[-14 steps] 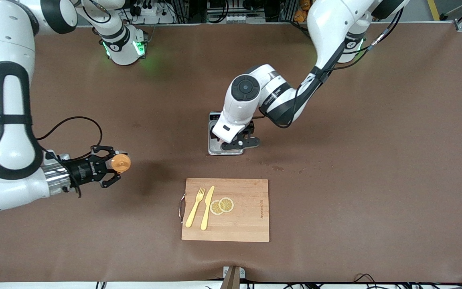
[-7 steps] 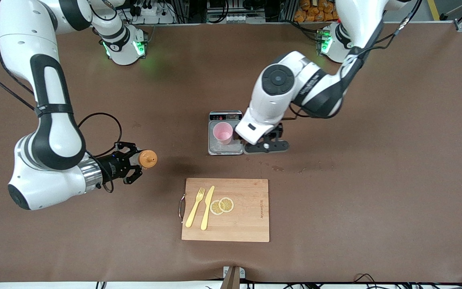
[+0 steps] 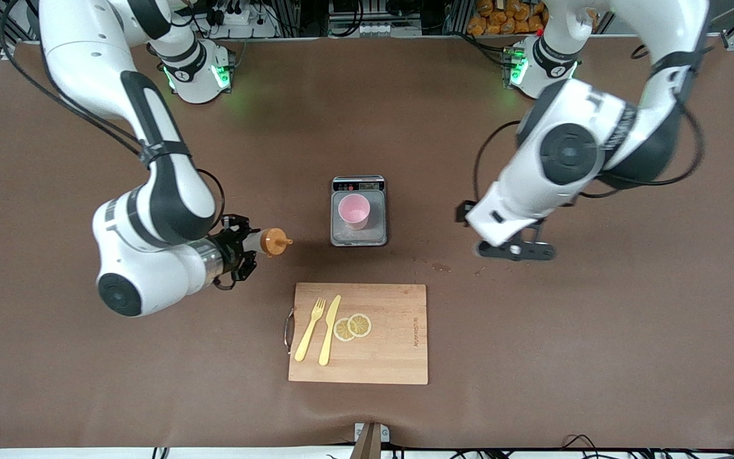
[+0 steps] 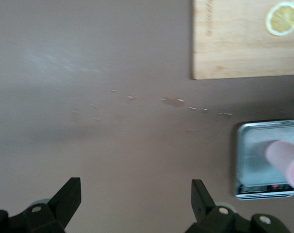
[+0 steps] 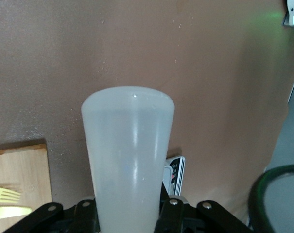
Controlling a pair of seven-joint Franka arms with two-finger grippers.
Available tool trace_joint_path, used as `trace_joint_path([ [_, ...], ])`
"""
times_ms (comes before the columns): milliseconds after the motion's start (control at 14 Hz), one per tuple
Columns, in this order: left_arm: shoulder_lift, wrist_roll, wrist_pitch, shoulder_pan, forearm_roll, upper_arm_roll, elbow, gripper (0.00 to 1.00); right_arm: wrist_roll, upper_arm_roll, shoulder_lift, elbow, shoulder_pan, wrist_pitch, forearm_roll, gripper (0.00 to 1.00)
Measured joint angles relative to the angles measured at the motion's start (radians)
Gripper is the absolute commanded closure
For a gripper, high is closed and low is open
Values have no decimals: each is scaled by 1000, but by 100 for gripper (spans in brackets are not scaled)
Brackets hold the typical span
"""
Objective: Add sauce to pink cup with both arms
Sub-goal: 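Retract the left gripper while the right gripper brings the bottle over the cup, then tilt the bottle with the right gripper and squeeze sauce into the cup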
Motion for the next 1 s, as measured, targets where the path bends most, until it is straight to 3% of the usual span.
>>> trace_joint_path([
  [358, -88, 163, -58, 157, -9, 1, -12, 0, 91, 0, 0, 0, 82, -1, -119, 68],
  [860, -204, 199, -82, 177, -9, 9, -71, 0, 220, 0, 3, -10, 268, -42, -310, 69],
  [1003, -270, 266, -89, 155, -9, 68, -123, 0, 235, 0, 3, -21, 291, -70, -353, 69],
])
